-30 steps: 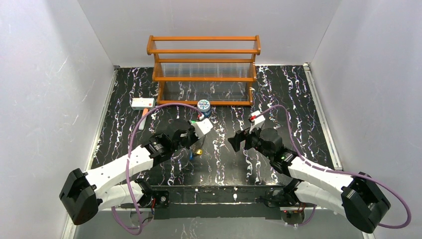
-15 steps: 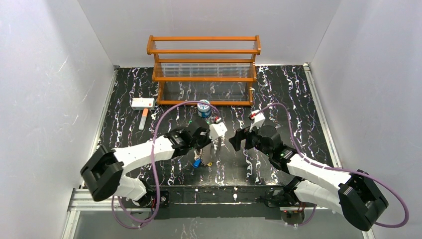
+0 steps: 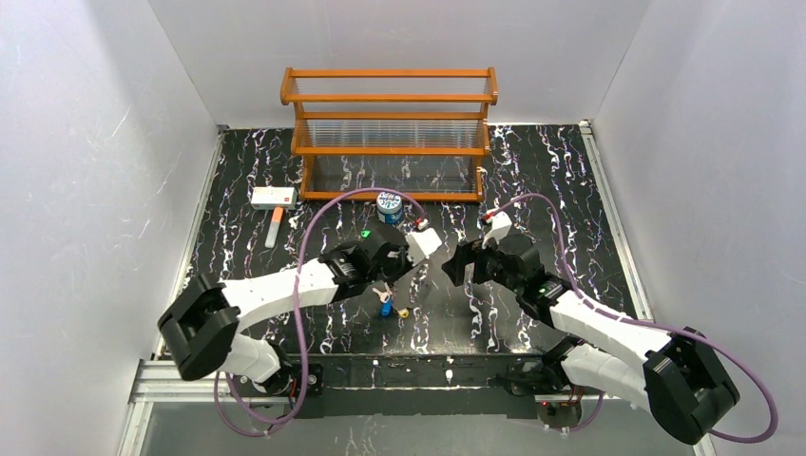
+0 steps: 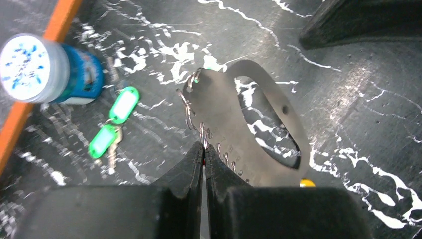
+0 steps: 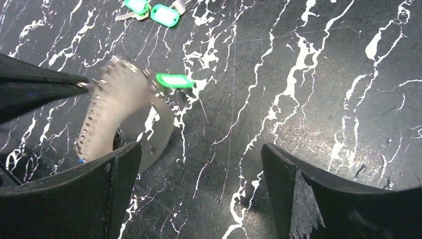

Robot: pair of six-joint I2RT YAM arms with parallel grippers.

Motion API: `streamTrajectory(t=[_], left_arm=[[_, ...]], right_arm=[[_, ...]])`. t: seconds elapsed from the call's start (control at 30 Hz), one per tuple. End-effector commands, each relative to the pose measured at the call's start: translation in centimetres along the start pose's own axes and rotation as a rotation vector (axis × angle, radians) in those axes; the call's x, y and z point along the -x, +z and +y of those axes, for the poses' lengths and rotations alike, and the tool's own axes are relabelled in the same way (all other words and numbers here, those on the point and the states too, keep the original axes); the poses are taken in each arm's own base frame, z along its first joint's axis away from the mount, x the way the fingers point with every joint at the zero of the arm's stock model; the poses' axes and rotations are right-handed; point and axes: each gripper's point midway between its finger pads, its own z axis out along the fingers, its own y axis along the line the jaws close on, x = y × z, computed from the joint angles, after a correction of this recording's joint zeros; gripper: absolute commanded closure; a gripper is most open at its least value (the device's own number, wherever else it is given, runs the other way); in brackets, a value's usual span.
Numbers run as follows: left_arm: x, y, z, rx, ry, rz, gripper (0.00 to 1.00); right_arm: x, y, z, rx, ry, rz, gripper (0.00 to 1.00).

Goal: Put the keys on the keyring

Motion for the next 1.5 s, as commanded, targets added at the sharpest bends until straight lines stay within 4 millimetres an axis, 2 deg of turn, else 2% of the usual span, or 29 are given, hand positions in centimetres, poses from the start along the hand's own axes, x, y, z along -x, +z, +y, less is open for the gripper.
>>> streamTrajectory(t=[0.0, 0.2, 0.3, 0.53, 0.7, 0.83, 0.97, 1.03, 1.2, 1.3, 1.47], left_arm=[[0.3, -4.4, 3.2, 0.151, 0.029, 0.011, 1.0], [-2.7, -9.6, 6.2, 0.294, 0.102, 0.171, 1.0], [-4.0, -11.6, 7.1, 0.319, 0.161, 0.267, 1.0], [-5.8, -14.4, 9.5, 0.393, 0.307, 0.532, 1.0], [-5.7, -15.7, 10.8, 0.449, 0.37, 0.613, 1.0], [-6.6, -14.4, 10.4, 0.407, 0.409, 0.684, 1.0], [-8.4, -11.7, 9.1, 0.332, 0.43, 0.765, 1.0], [-8.6, -10.0, 8.2, 0.291, 0.416, 0.768, 1.0], [-7.1, -5.5, 5.8, 0.243, 0.401, 0.735, 1.0], [-5.6, -3.1, 4.0, 0.207, 0.398, 0.677, 1.0], [-3.6, -0.4, 2.2, 0.159, 0.323, 0.566, 1.0]], right_arm=[[2.7, 0.0, 1.6, 0.069, 0.026, -0.04, 0.01], [2.6, 0.3, 1.5, 0.082, 0.053, -0.015, 0.01], [2.6, 0.4, 1.5, 0.089, 0.061, -0.008, 0.01], [2.3, 0.5, 1.2, 0.092, 0.086, 0.008, 0.01], [2.0, 0.6, 0.9, 0.094, 0.102, 0.022, 0.01], [1.7, 0.7, 0.6, 0.089, 0.113, 0.032, 0.01], [1.6, 0.7, 0.4, 0.091, 0.123, 0.039, 0.01], [1.5, 0.6, 0.2, 0.085, 0.128, 0.042, 0.01], [1.2, 0.5, -0.2, 0.074, 0.143, 0.048, 0.01], [1.2, 0.5, -0.5, 0.069, 0.147, 0.049, 0.01], [1.1, 0.3, -1.1, 0.048, 0.154, 0.057, 0.01]])
